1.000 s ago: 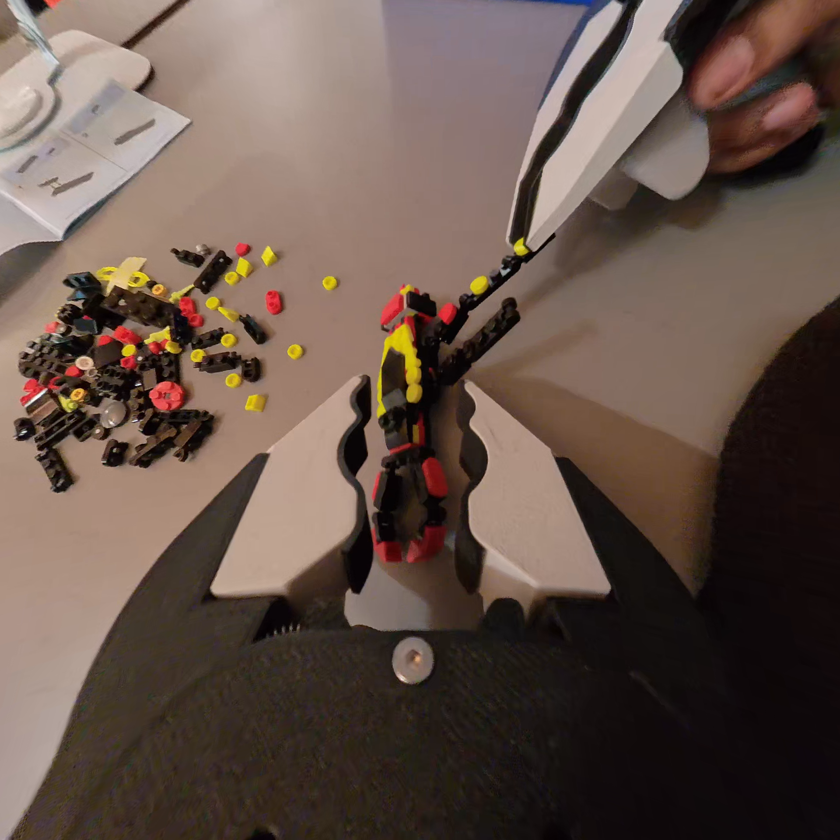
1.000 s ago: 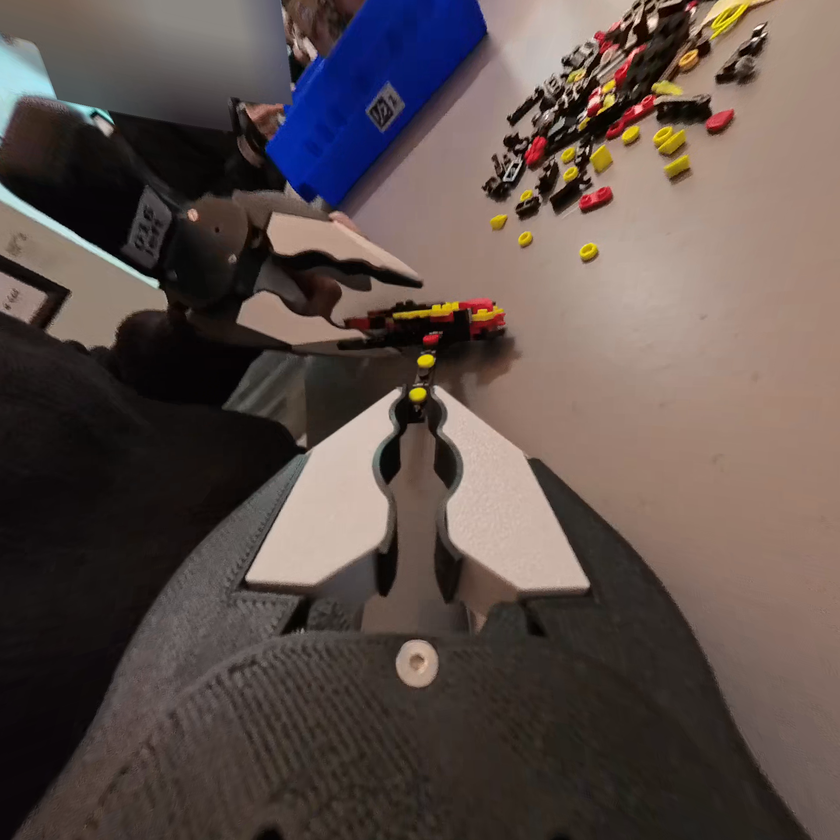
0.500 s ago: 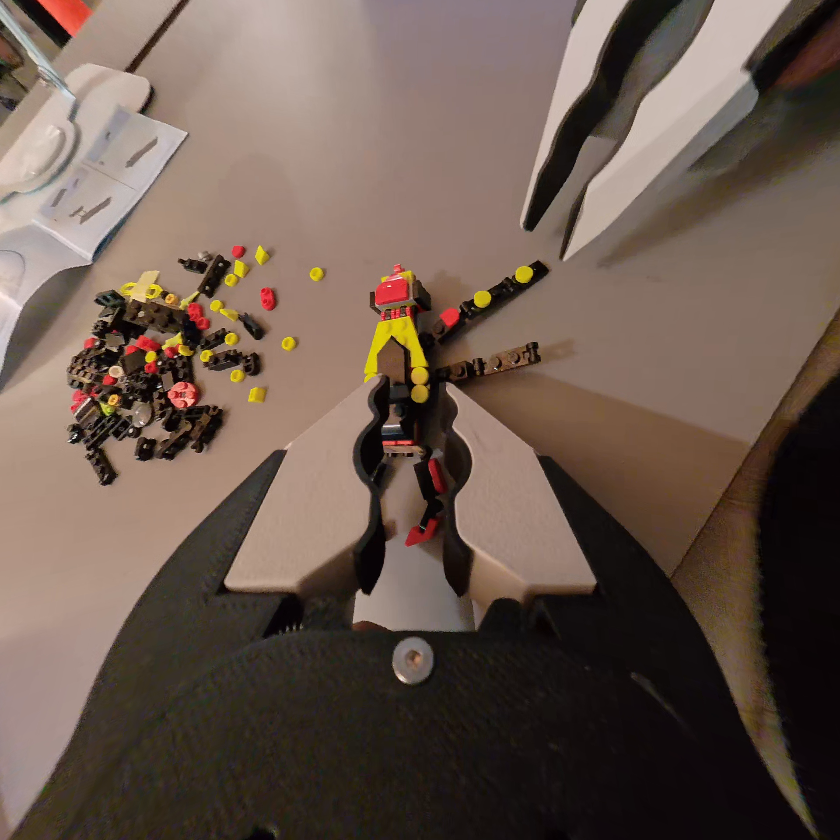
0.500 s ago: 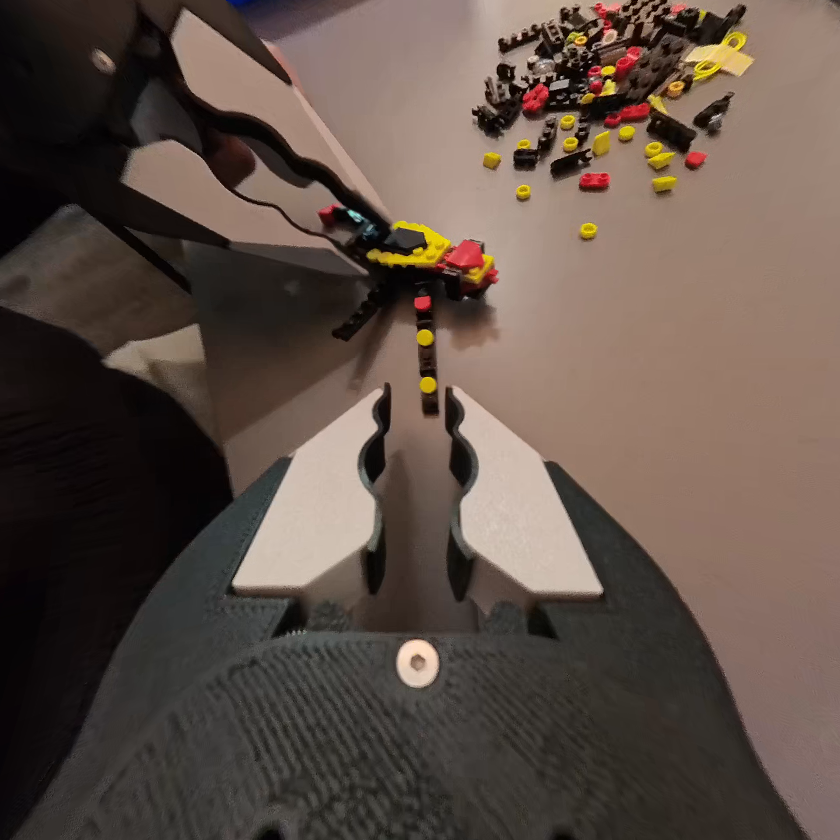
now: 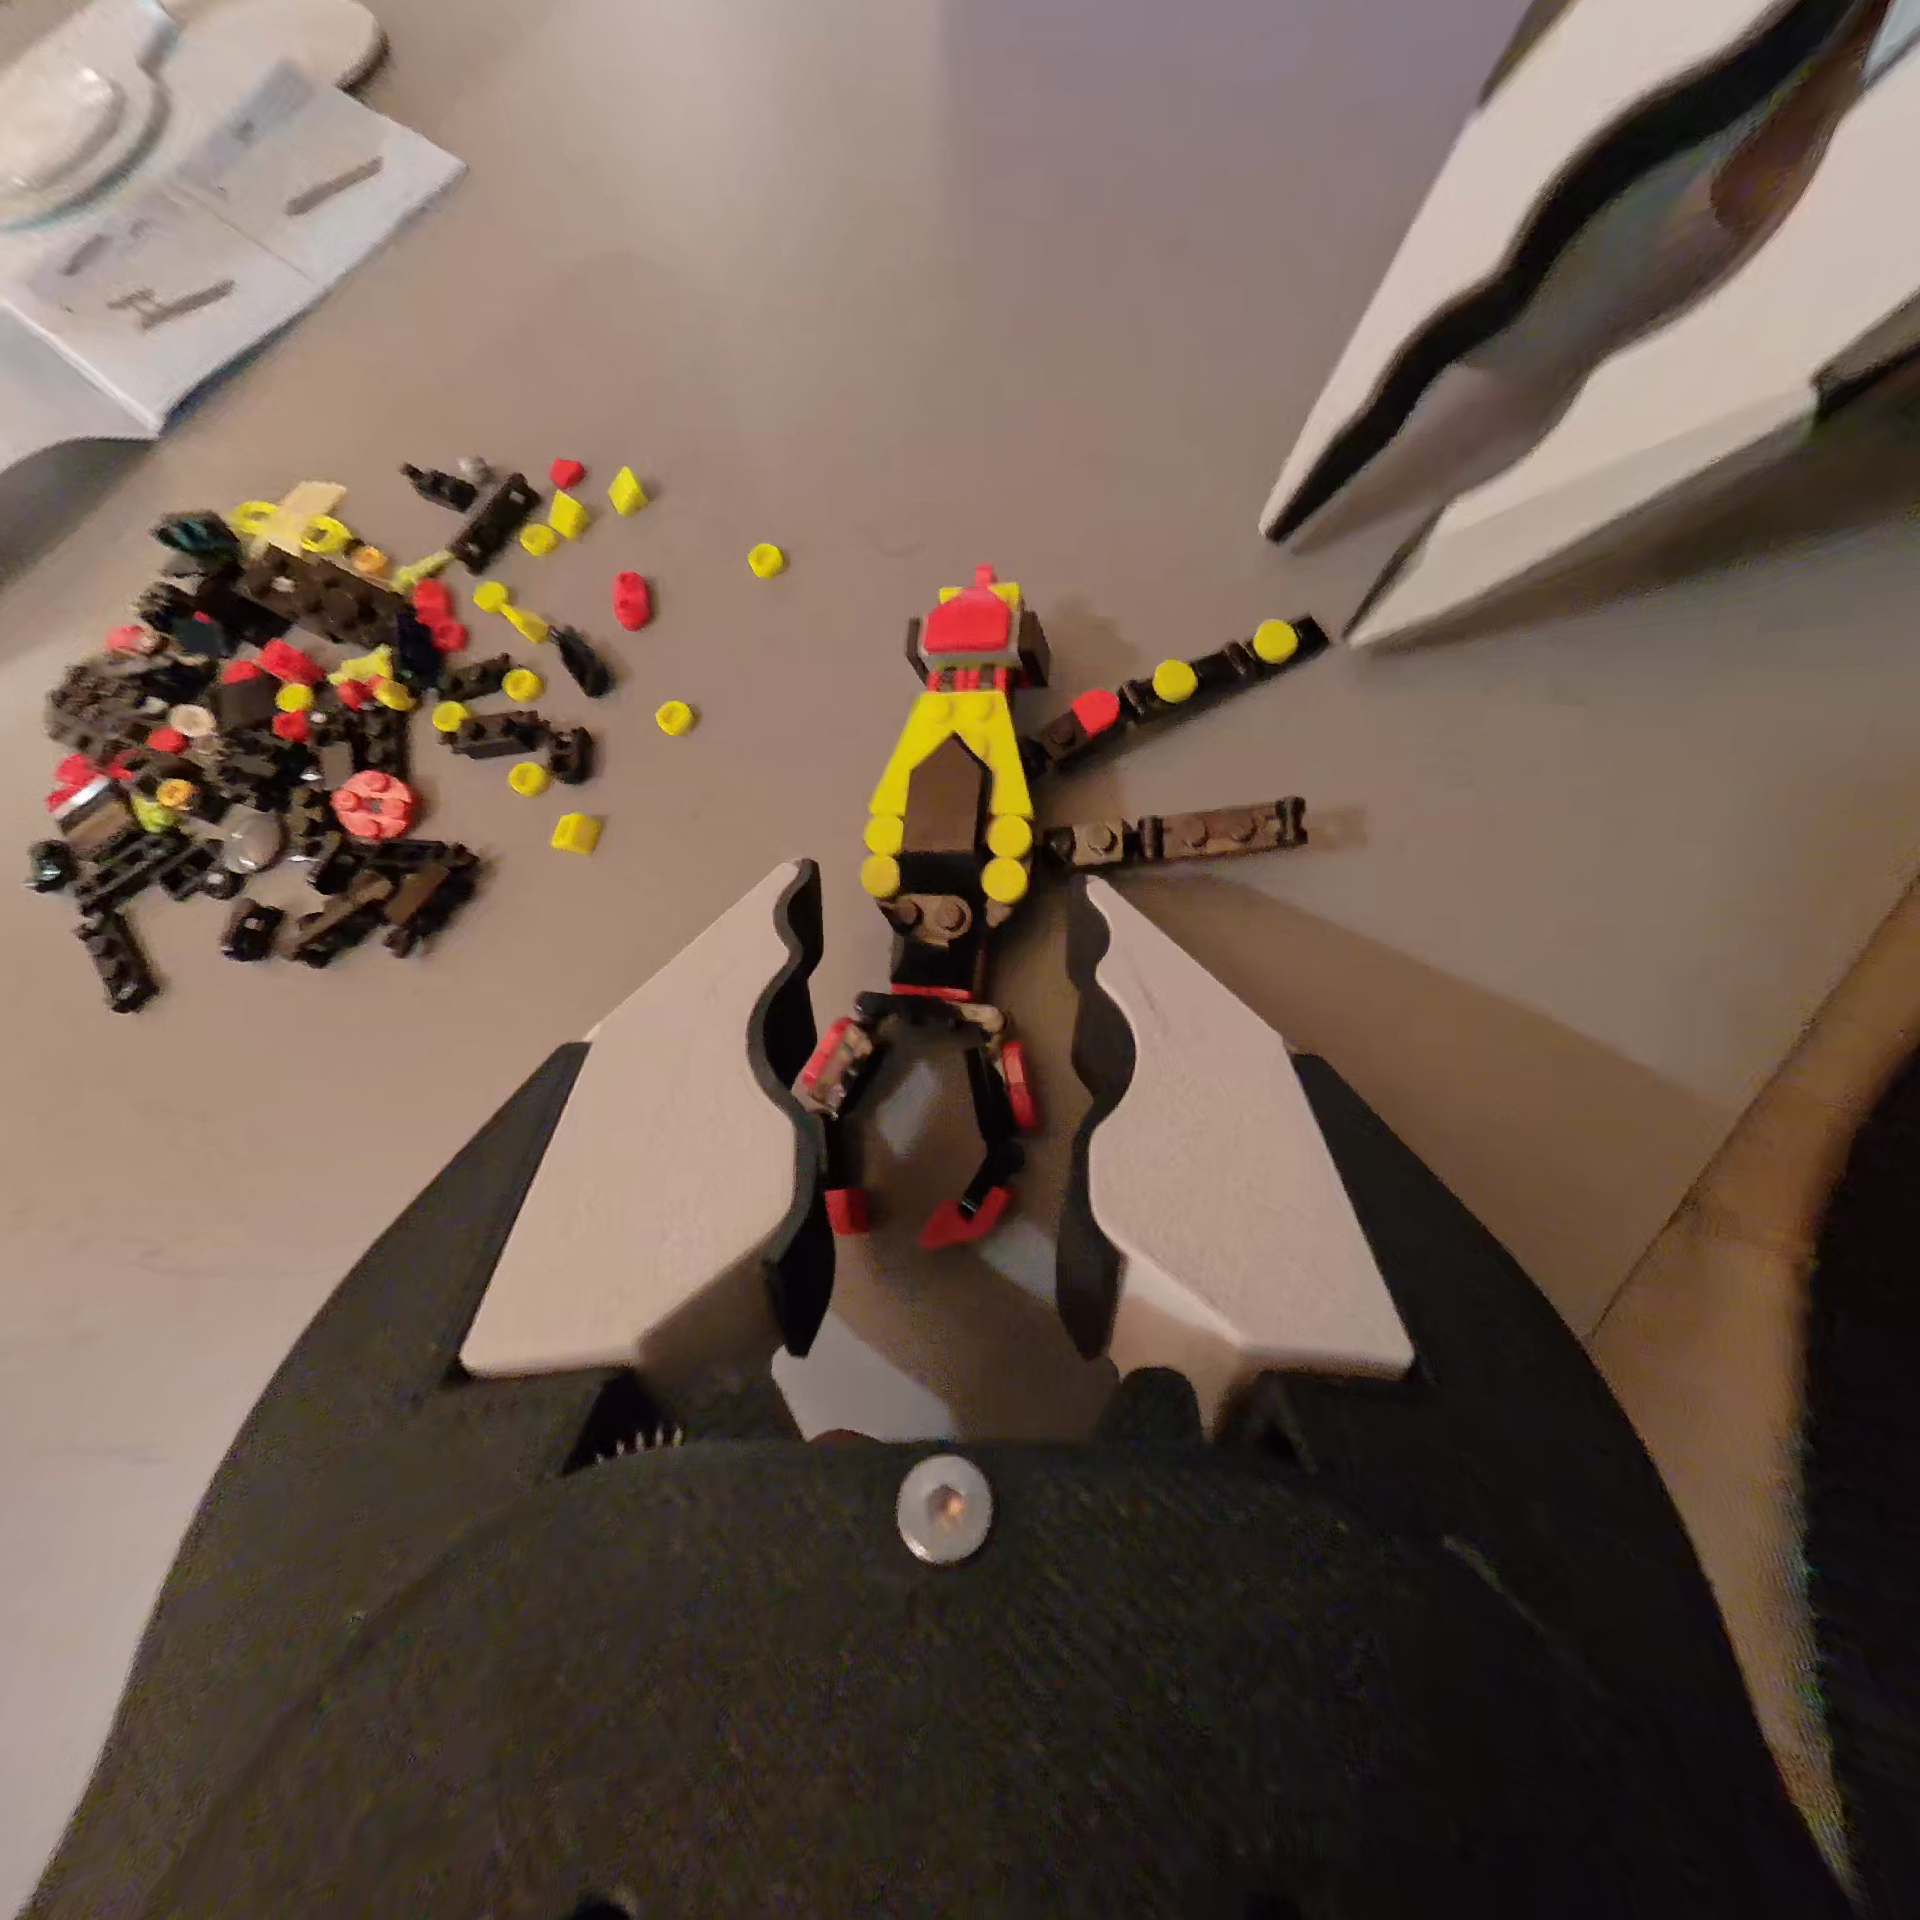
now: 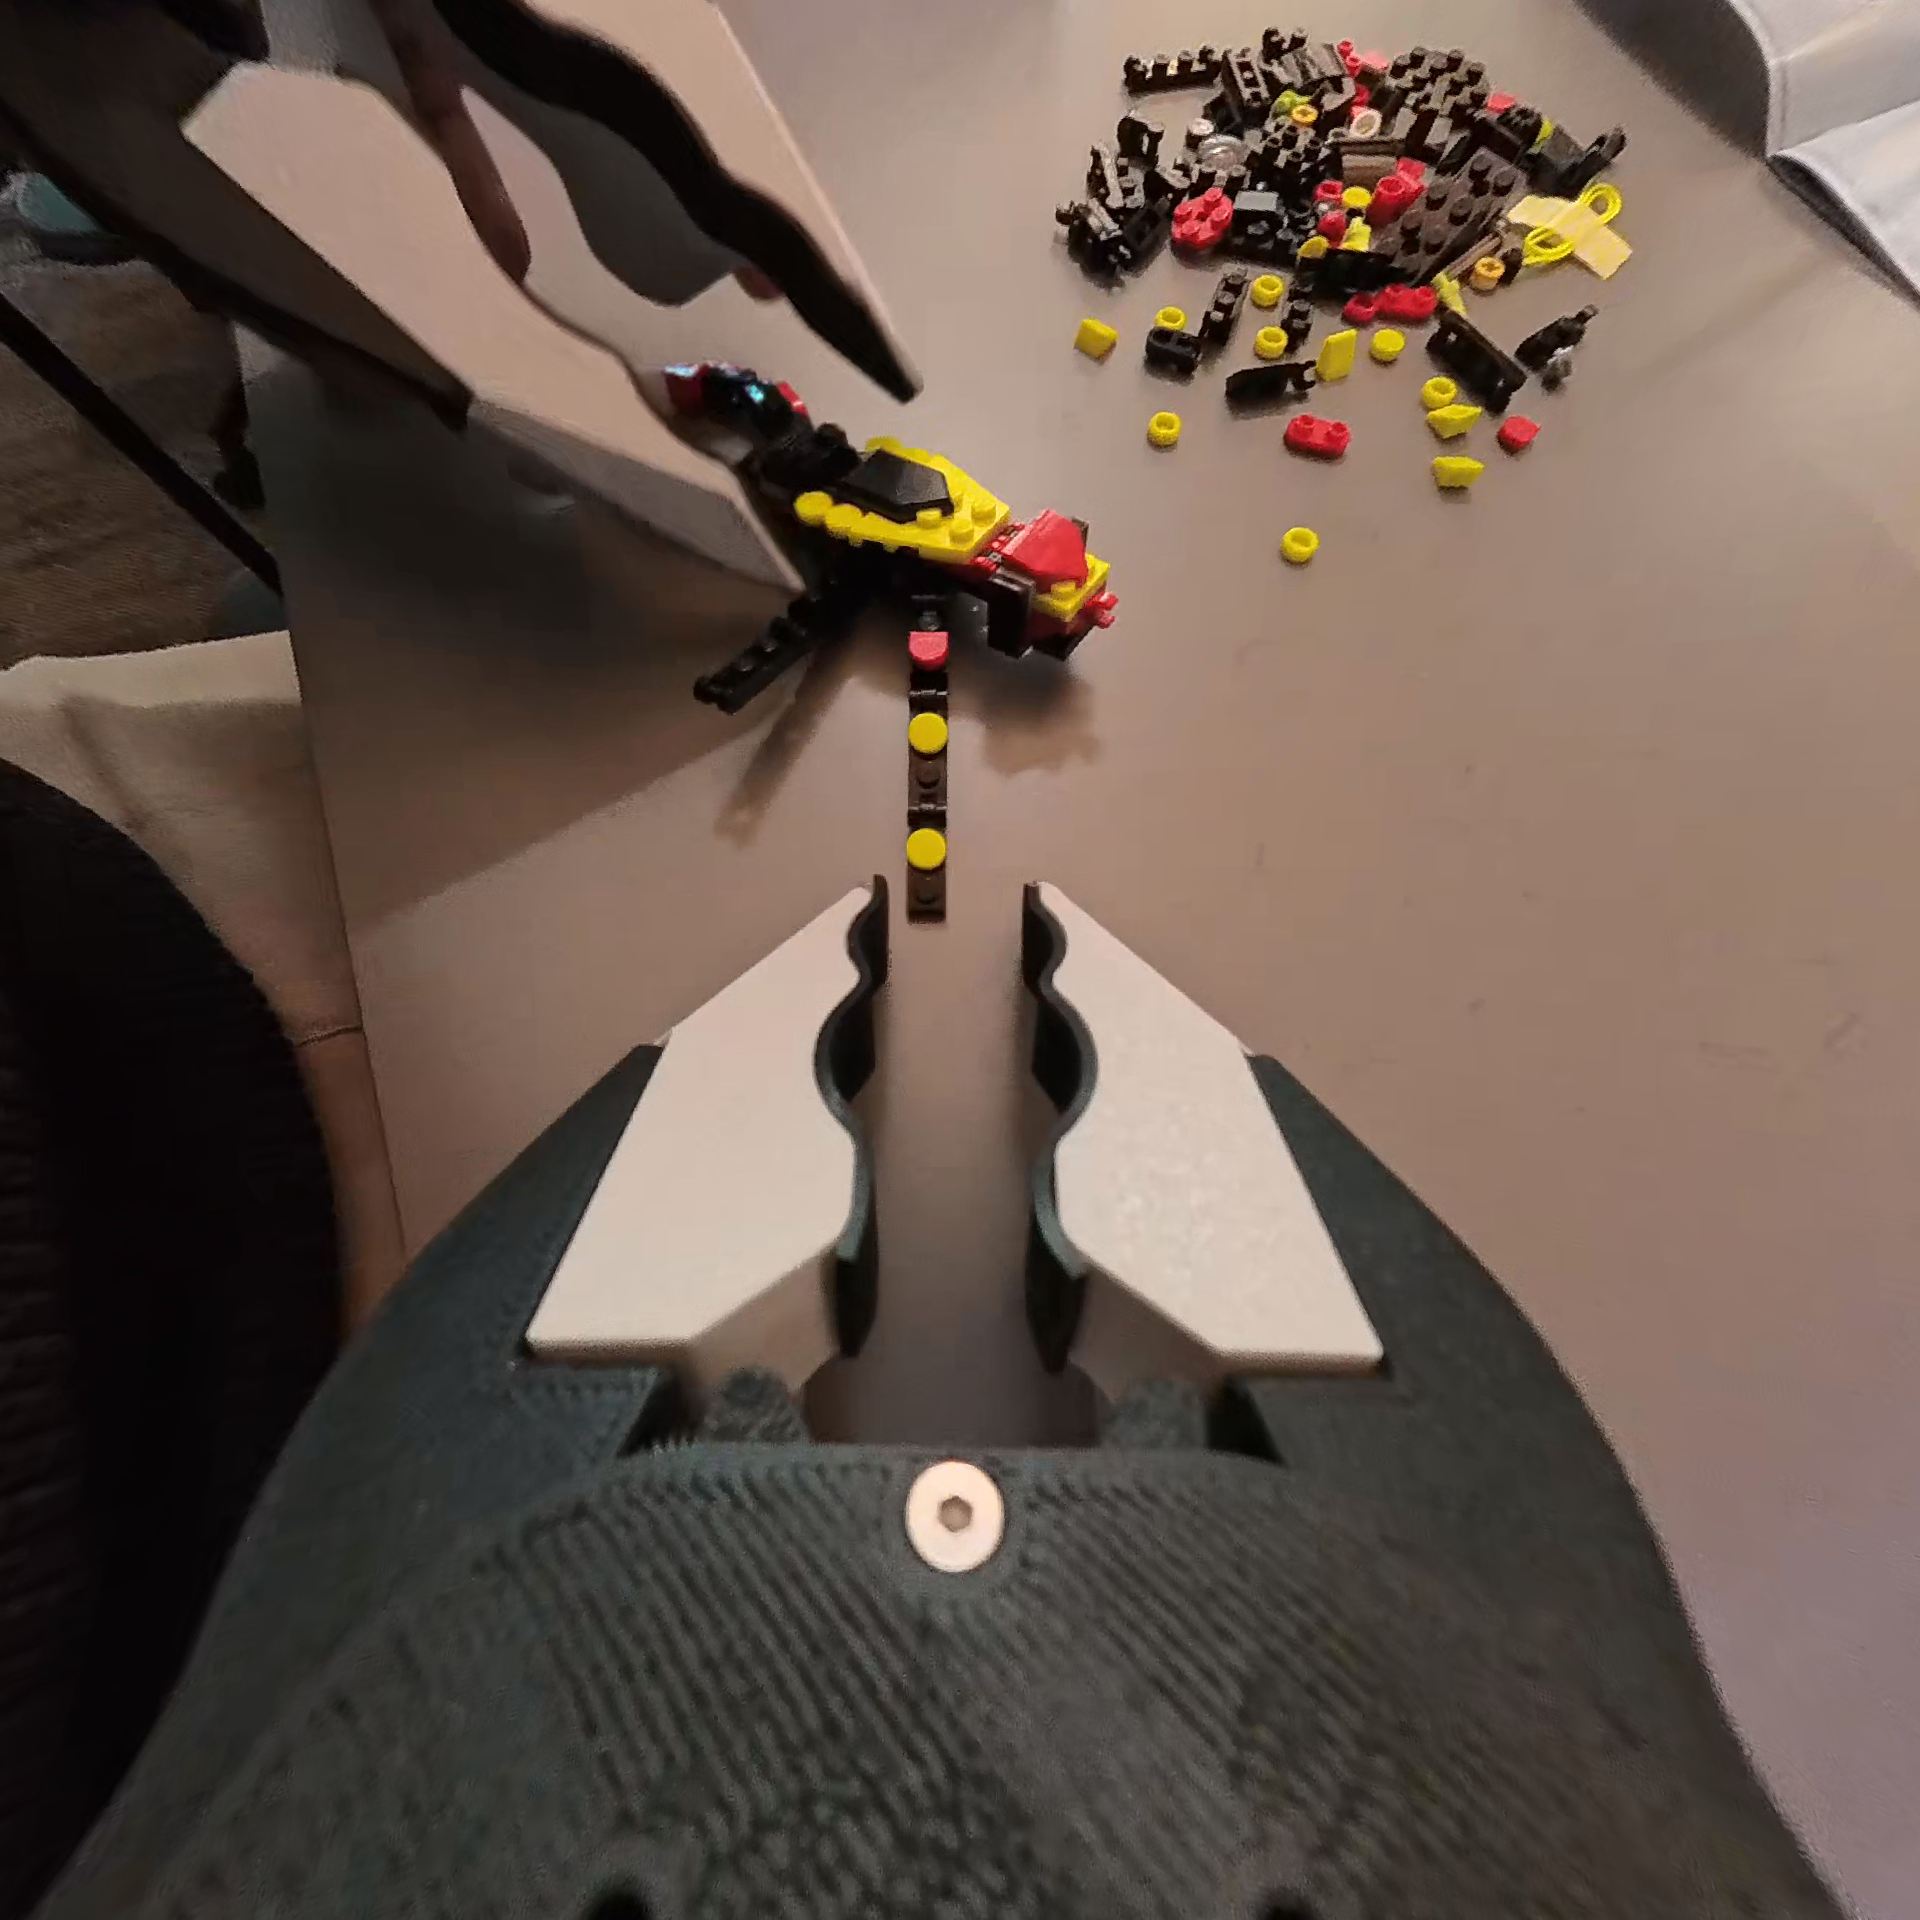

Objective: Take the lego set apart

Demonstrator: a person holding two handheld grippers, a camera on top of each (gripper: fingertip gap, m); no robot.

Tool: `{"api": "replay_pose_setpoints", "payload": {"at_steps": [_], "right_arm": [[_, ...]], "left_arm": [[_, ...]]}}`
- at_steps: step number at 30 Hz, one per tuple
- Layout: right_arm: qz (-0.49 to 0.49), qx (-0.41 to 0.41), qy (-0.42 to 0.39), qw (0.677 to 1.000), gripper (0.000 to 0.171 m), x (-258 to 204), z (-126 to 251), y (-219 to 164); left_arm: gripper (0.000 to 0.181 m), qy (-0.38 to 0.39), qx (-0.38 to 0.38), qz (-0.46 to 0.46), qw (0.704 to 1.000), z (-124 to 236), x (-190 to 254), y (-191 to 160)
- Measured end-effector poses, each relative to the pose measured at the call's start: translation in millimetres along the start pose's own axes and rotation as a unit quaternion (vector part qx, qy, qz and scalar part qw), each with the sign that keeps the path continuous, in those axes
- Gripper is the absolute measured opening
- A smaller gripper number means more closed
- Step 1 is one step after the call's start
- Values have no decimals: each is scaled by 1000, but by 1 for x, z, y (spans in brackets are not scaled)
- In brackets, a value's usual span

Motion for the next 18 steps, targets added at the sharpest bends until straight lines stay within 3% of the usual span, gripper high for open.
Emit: {"api": "replay_pose_setpoints", "payload": {"at_steps": [4, 6, 7, 18], "right_arm": [[-11, 5, 6, 1000, 24, 2, 0, 1], [-10, 10, 5, 1000, 24, 2, 0, 2], [-9, 13, 3, 1000, 24, 2, 0, 3], [-3, 121, -10, 993, 24, -9, 13, 28]], "left_arm": [[48, 5, -24, -7, 1000, -3, 3, -2], [25, -11, -34, -8, 999, -3, 5, -3], [22, -15, -35, -6, 999, -3, 5, -3], [19, -11, 8, 34, 999, 4, 1, 8]]}}
Point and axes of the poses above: each gripper's, where its closed fingertips meet, z back along the fingers, y out of its top, x = y × z across the jaws, the point moved 8 cm from there along z, back along the fingers, and after that the axes turned 5 degrees about z, right-handed, at the moved point
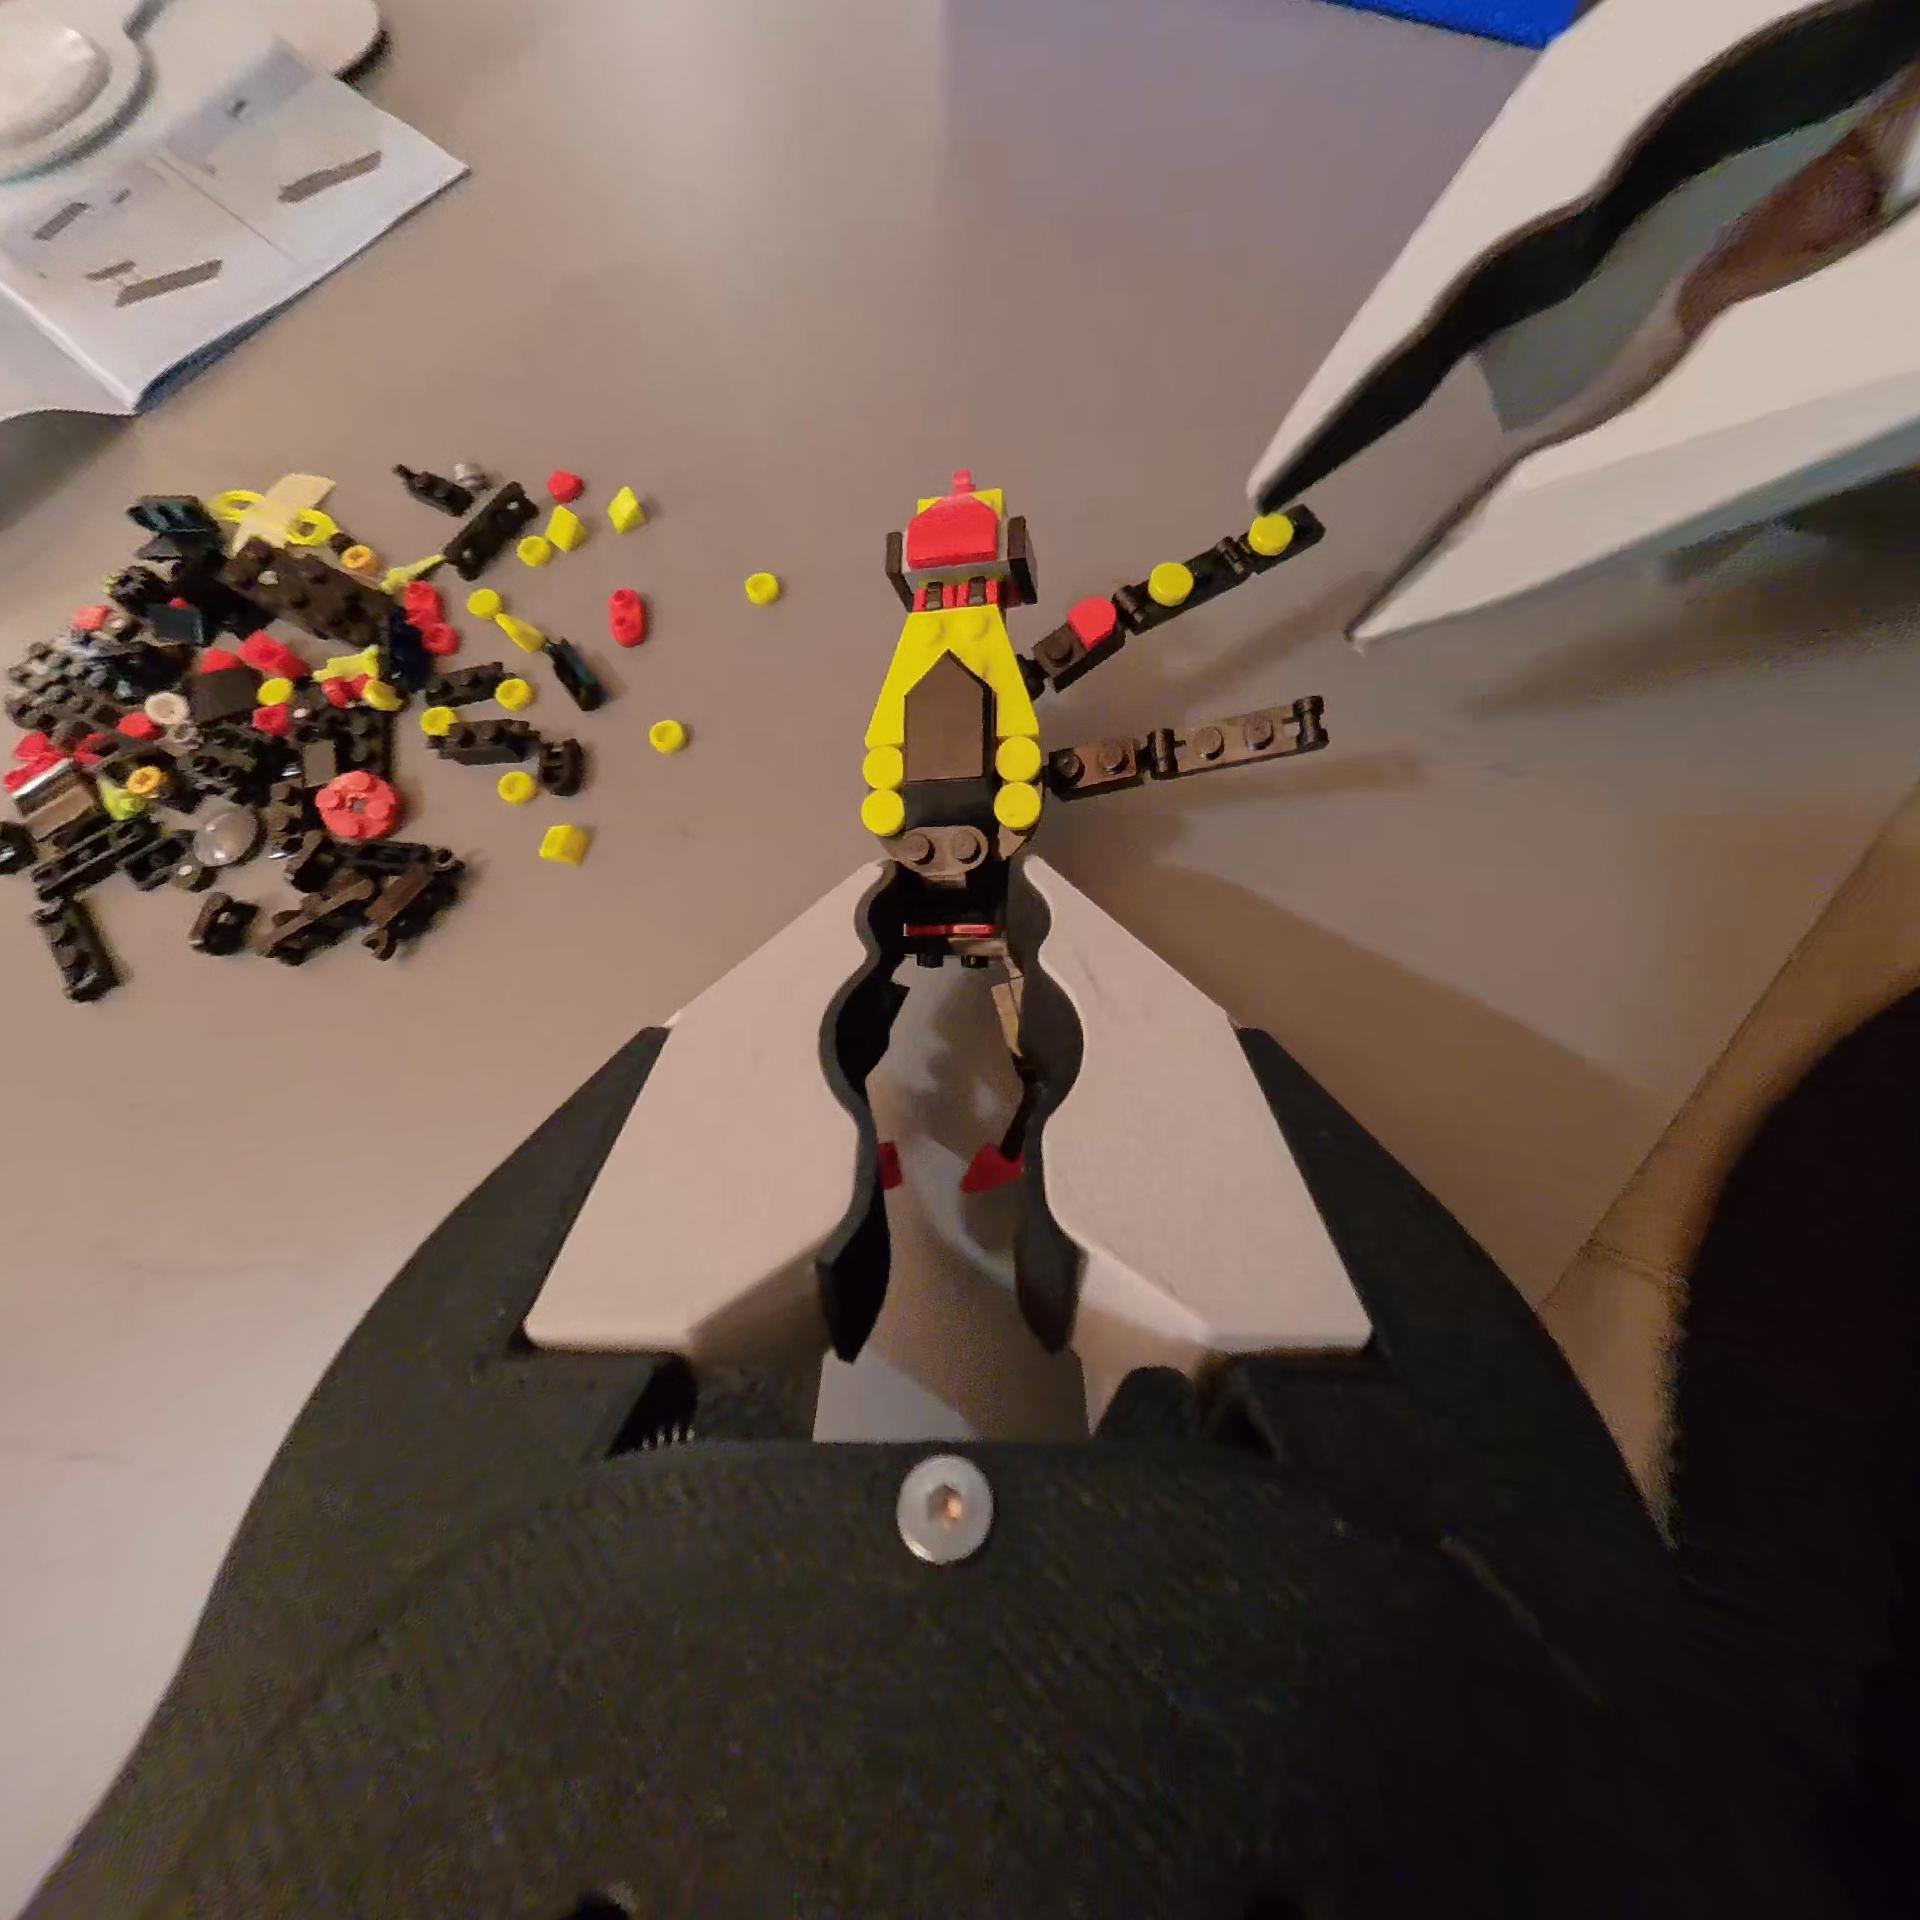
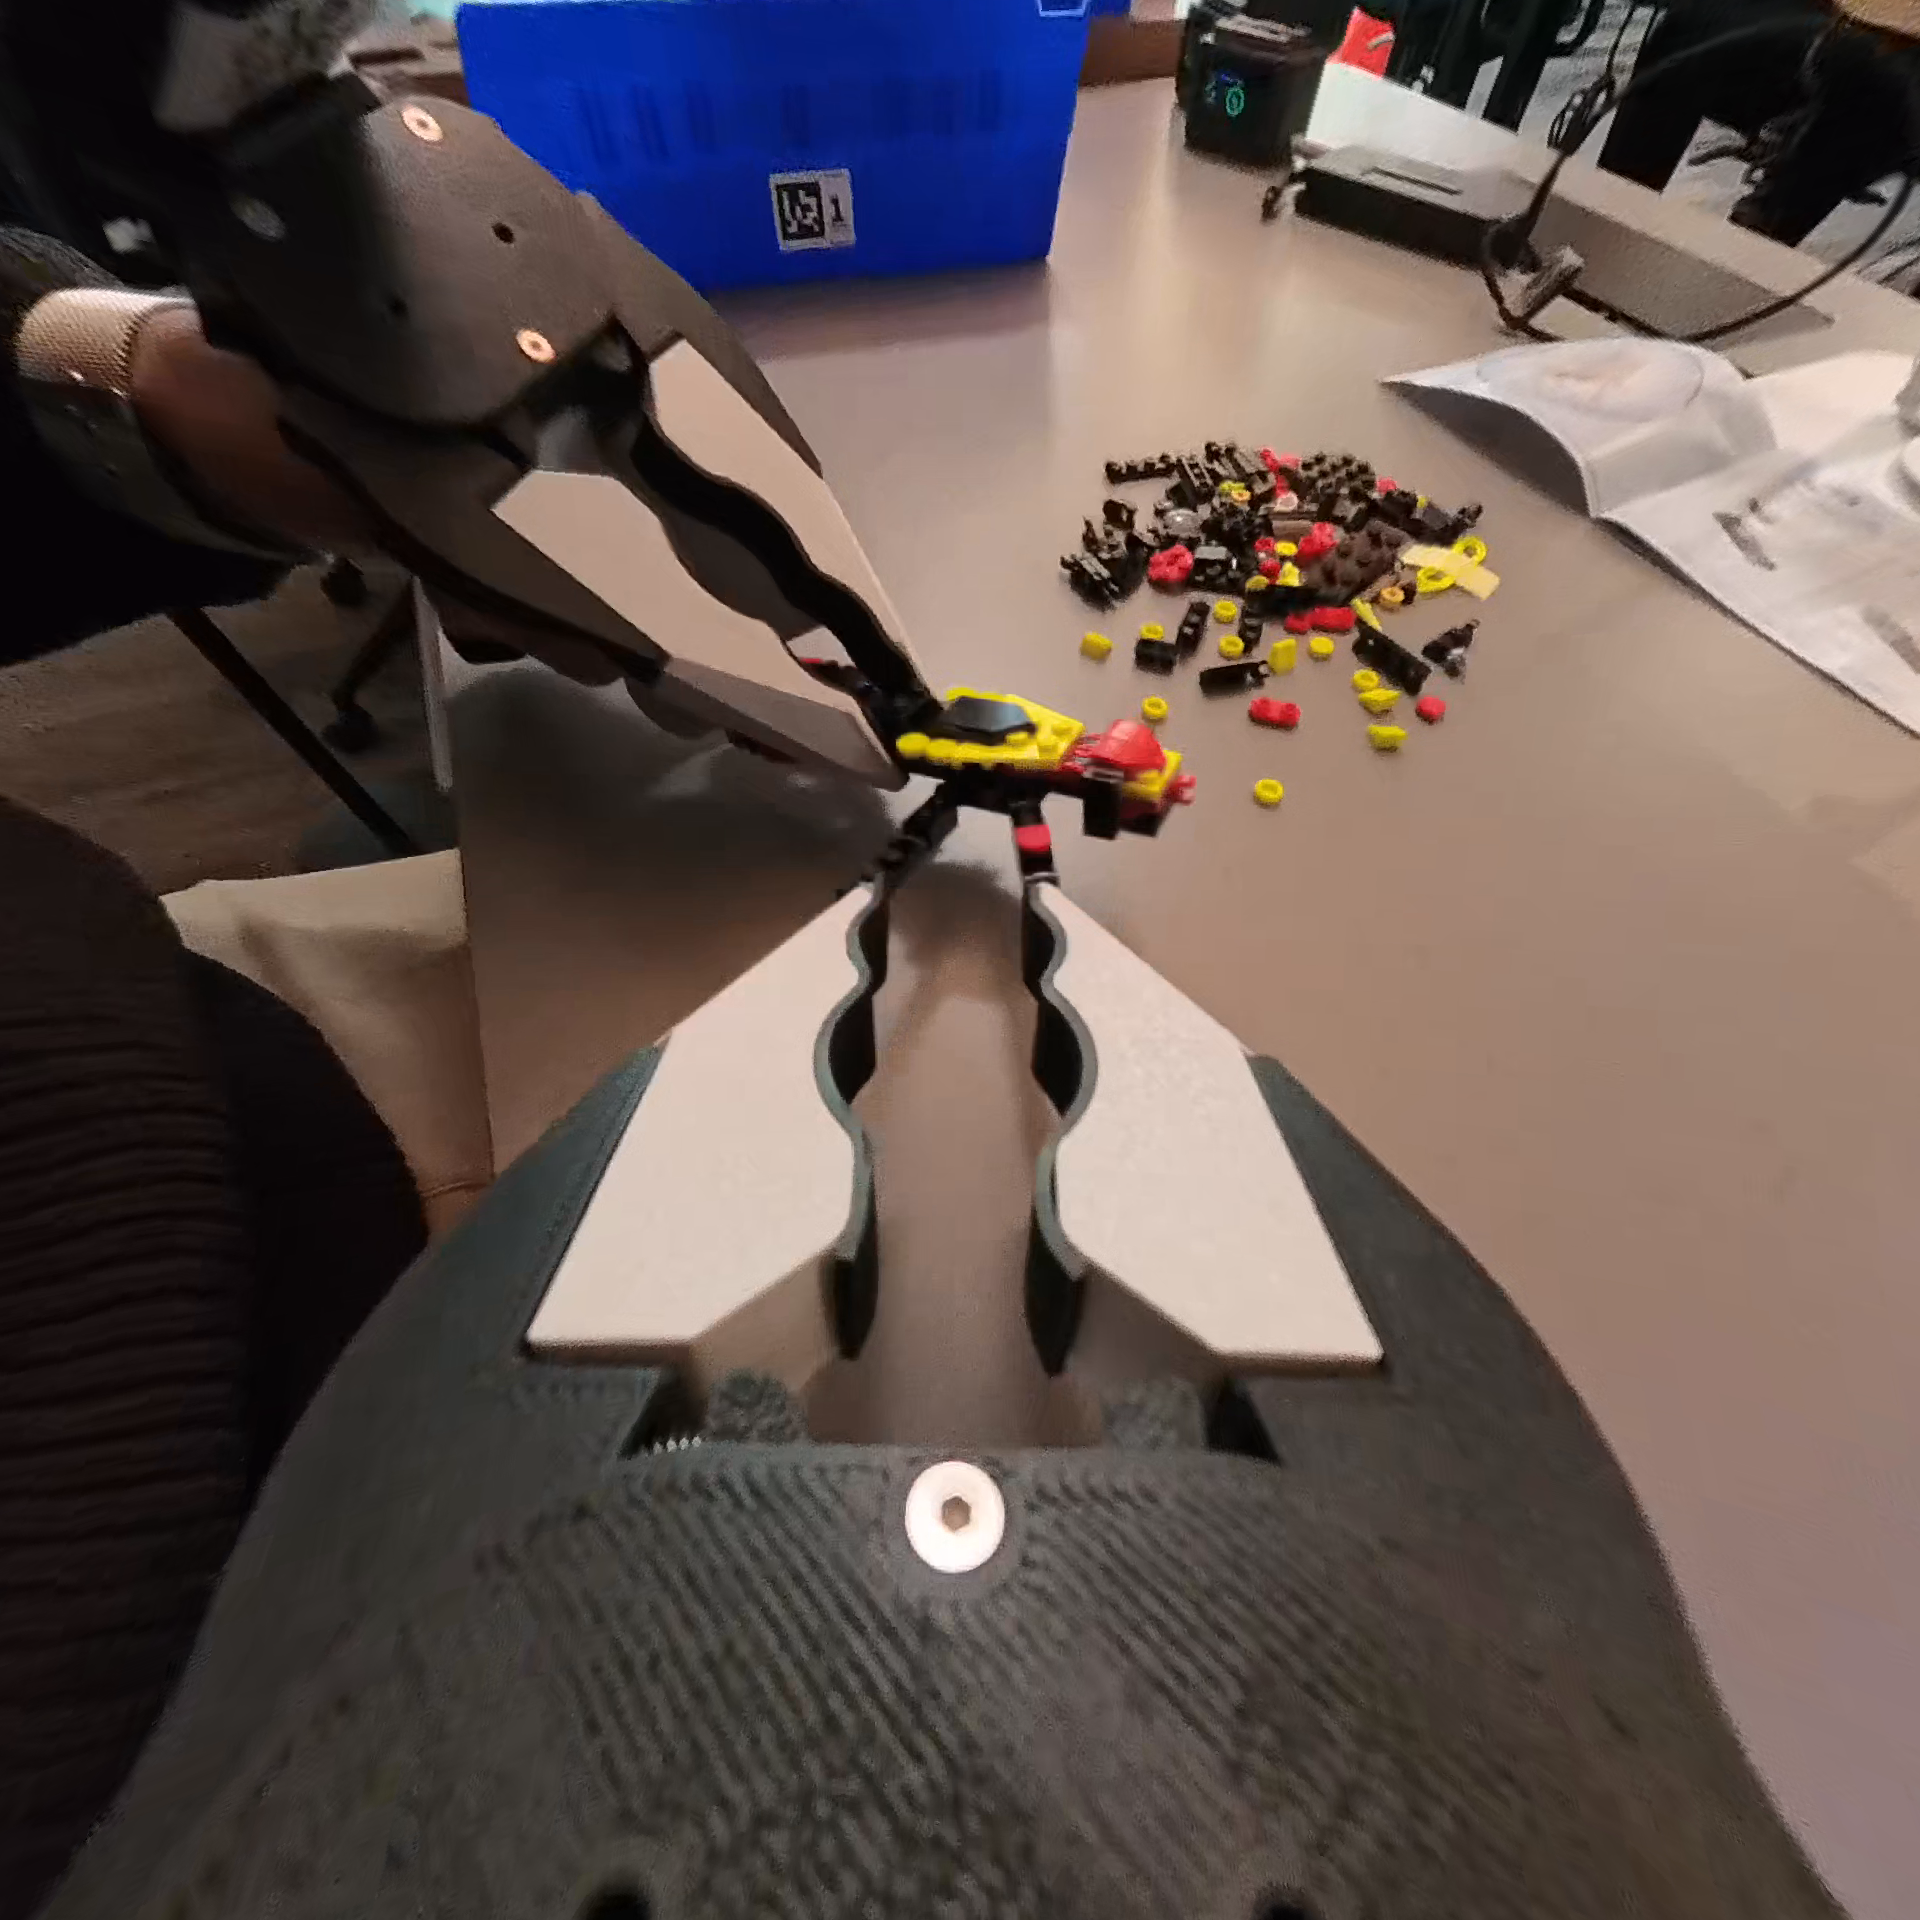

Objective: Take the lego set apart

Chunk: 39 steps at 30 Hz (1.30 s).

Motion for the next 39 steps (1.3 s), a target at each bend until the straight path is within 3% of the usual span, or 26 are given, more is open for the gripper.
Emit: {"api": "replay_pose_setpoints", "payload": {"at_steps": [10, 13, 17, 22, 28, 33, 39], "right_arm": [[-2, -2, -4, 1000, 23, 0, 0, -4], [-28, 29, -7, 999, 23, 5, 5, 1], [-55, 87, -5, 995, 21, 8, 13, 9], [-193, 90, 43, 976, 28, 7, 3, 10], [-411, 153, 94, 894, 34, 30, 9, -2], [-442, 135, 89, 882, 37, 48, 13, -19], [-452, 130, 133, 873, 40, 30, 0, -13]], "left_arm": [[18, -13, -19, 21, 1000, -5, 1, -2], [18, -34, 21, 107, 993, 0, -6, 5], [18, -73, 112, 258, 957, 9, -23, 14], [18, 6, 129, 128, 983, 11, -4, 25], [18, 40, 120, 71, 989, 0, 8, 23], [18, 44, 119, 66, 990, 0, 3, 20], [18, 58, 136, 12, 989, 0, 24, 28]]}}
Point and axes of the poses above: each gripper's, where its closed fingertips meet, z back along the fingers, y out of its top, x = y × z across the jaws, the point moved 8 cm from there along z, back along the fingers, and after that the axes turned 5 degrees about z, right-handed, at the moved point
